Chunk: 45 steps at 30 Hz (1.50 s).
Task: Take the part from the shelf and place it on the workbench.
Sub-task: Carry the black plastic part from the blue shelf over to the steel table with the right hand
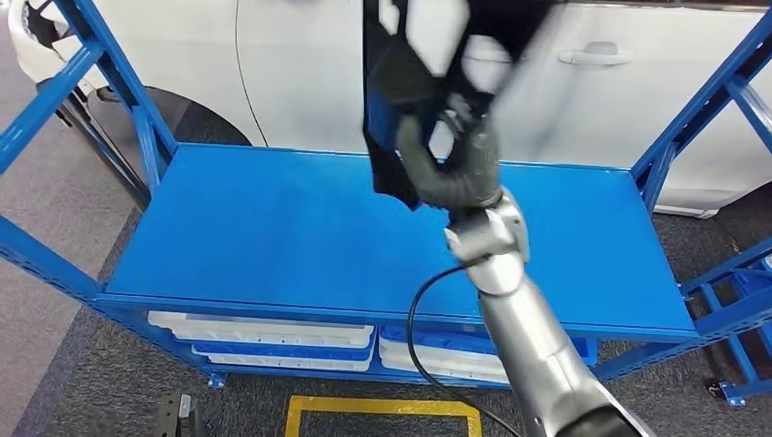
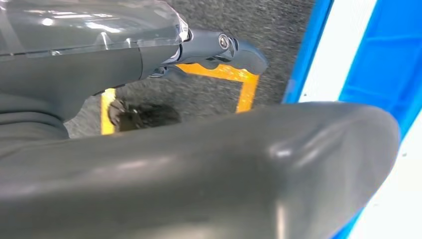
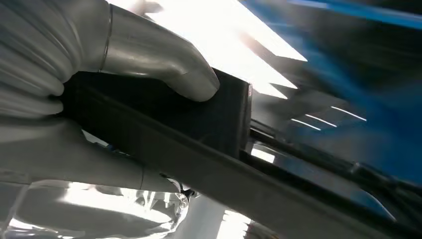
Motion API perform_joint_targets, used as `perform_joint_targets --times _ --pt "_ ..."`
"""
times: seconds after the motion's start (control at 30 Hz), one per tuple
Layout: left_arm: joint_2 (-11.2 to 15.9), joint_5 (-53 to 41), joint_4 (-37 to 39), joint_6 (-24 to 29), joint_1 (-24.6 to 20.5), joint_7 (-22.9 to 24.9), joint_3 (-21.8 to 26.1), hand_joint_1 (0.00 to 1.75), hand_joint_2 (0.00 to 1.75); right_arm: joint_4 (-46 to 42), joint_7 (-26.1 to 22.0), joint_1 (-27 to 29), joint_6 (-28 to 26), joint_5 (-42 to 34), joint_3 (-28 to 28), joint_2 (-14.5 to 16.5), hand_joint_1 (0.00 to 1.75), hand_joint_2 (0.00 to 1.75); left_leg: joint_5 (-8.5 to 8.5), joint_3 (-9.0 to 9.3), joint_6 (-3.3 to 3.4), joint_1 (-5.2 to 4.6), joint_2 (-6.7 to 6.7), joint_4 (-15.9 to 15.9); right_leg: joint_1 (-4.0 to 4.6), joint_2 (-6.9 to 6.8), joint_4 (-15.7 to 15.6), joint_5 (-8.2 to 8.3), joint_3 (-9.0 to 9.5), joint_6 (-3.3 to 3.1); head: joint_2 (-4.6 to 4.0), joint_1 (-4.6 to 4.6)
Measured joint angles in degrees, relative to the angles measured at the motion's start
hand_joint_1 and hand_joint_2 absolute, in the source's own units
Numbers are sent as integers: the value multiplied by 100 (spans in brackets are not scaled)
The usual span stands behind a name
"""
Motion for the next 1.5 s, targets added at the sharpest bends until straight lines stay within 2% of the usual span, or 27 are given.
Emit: perform_joint_targets --times 0.07,0.13,0.17,0.2,0.27,0.3,0.37,0.43,0.5,0.57,0.6,0.63,0.67,0.77,0.83,0.9,0.97,1.0,1.07,1.1,1.13,1.17,1.2,1.27,1.33,1.43,1.5 --pt "7 98 0 -62 26 -44 92 0 0 -768 -199 313 604 -733 -49 -113 175 175 -22 20 28 -7 10 -1 -11 0 761 -311 -369 23 0 0" --pt "14 140 0 -93 67 -65 175 0 0 -1301 -247 644 1289 -1200 -60 -226 175 175 -46 55 32 -8 19 0 -22 -2 996 -254 -508 27 1 1" --pt "20 138 0 -96 82 -63 205 0 0 -1526 -269 800 1609 -1351 -53 -265 175 175 -57 75 28 -8 19 1 -27 -3 759 -65 -410 18 1 1" --pt "26 131 0 -92 91 -50 229 0 0 -1713 -282 929 1868 -1451 -41 -285 175 175 -66 97 20 -8 17 3 -29 -4 340 170 -216 4 1 1" --pt "40 116 0 -68 98 -11 274 0 0 -1974 -303 1139 2254 -1569 -18 -287 175 175 -76 125 -15 -18 10 6 -12 -2 -427 471 148 -34 0 1" --pt "48 110 0 -48 105 7 297 0 0 -2048 -309 1245 2373 -1582 -12 -278 175 175 -74 131 -42 -22 8 3 3 2 -612 521 235 -52 0 1" --pt "65 104 0 21 138 43 338 0 0 -2123 -309 1473 2555 -1519 20 -248 175 175 -59 137 -108 -27 7 -16 28 13 -654 530 241 -92 0 1" --pt "81 106 0 100 183 81 375 0 0 -2146 -304 1653 2659 -1433 107 -225 175 175 -109 129 -170 -26 13 8 1 11 -687 573 237 -163 0 0" --pt "104 108 0 160 228 106 416 0 0 -2139 -303 1761 2650 -1348 223 -217 175 175 -423 -2 -212 -22 20 379 -22 -3 -729 629 218 -242 1 -2" --pt "130 115 0 228 275 140 460 0 0 -2122 -302 1863 2603 -1286 331 -213 175 175 -891 -268 -234 -19 23 1138 -5 -14 -730 672 165 -284 1 -2" --pt "140 120 1 267 298 167 482 0 0 -2112 -301 1915 2592 -1278 383 -213 175 175 -1036 -361 -239 -18 23 1447 6 -17 -727 697 130 -293 1 -2" --pt "148 125 1 297 318 191 500 0 0 -2104 -301 1959 2586 -1281 430 -214 175 175 -1072 -358 -236 -19 23 1563 17 -16 -722 725 92 -295 1 -2" --pt "154 125 2 321 332 208 517 0 0 -2100 -300 1991 2582 -1285 470 -214 175 175 -1004 -242 -224 -20 23 1444 26 -15 -714 753 55 -292 1 -2" --pt "177 123 2 344 334 267 566 0 0 -2105 -300 2024 2571 -1295 542 -216 175 175 -627 486 -144 -45 24 275 51 -12 -683 829 -23 -253 0 -1" --pt "189 119 2 323 331 357 595 0 0 -2119 -303 2038 2562 -1321 570 -219 175 175 -529 688 -94 -84 22 -106 57 -16 -677 885 -42 -193 -1 -1" --pt "192 106 3 284 350 440 611 0 0 -2151 -304 2066 2543 -1353 585 -228 175 175 -445 654 -44 -97 25 -114 50 -12 -696 953 -49 -122 -1 -1" --pt "190 97 5 252 363 506 620 0 0 -2227 -304 2111 2522 -1386 585 -242 175 175 -327 597 26 -71 55 -148 36 5 -579 810 -118 -55 -1 0" --pt "188 100 6 243 366 535 627 0 0 -2282 -304 2148 2524 -1401 570 -249 175 175 -262 546 56 -53 71 -165 26 12 -365 594 -202 -22 0 0" --pt "189 105 7 231 375 574 646 0 0 -2392 -305 2254 2544 -1422 518 -264 175 175 -160 414 87 -52 85 -161 -15 14 344 29 -416 32 0 1" --pt "190 106 7 222 383 593 655 0 0 -2444 -305 2314 2565 -1428 483 -271 175 175 -112 342 85 -53 88 -156 -31 13 687 -159 -484 56 0 1" --pt "191 103 7 212 391 607 664 0 0 -2494 -305 2375 2590 -1430 448 -277 175 175 -67 271 78 -53 91 -148 -44 11 886 -228 -476 73 -1 1" --pt "192 98 7 200 396 619 673 0 0 -2553 -305 2433 2618 -1431 408 -281 175 175 -24 202 68 -53 94 -137 -55 10 876 -183 -361 81 -1 0" --pt "192 93 7 189 399 629 683 0 0 -2616 -305 2481 2642 -1431 368 -283 175 175 13 138 55 -53 96 -121 -62 8 643 -60 -133 77 -1 0" --pt "190 78 7 166 403 645 700 0 0 -2746 -305 2545 2661 -1414 291 -284 175 175 73 37 15 -58 94 -79 -54 6 -190 117 480 32 0 0" --pt "186 47 7 144 405 665 708 0 0 -2867 -306 2598 2661 -1386 223 -286 175 175 133 -1 -48 -59 94 -64 -18 6 -721 137 815 -29 -1 -1" --pt "184 0 8 121 409 686 724 0 0 -2992 -310 2663 2661 -1384 135 -303 175 175 198 -22 -156 -47 92 -78 -6 0 -818 215 789 -136 0 0" --pt "181 -23 10 99 416 685 734 0 0 -3032 -308 2678 2693 -1429 96 -312 175 175 -80 -121 -204 -41 84 155 -29 -17 -859 335 710 -232 0 -1"
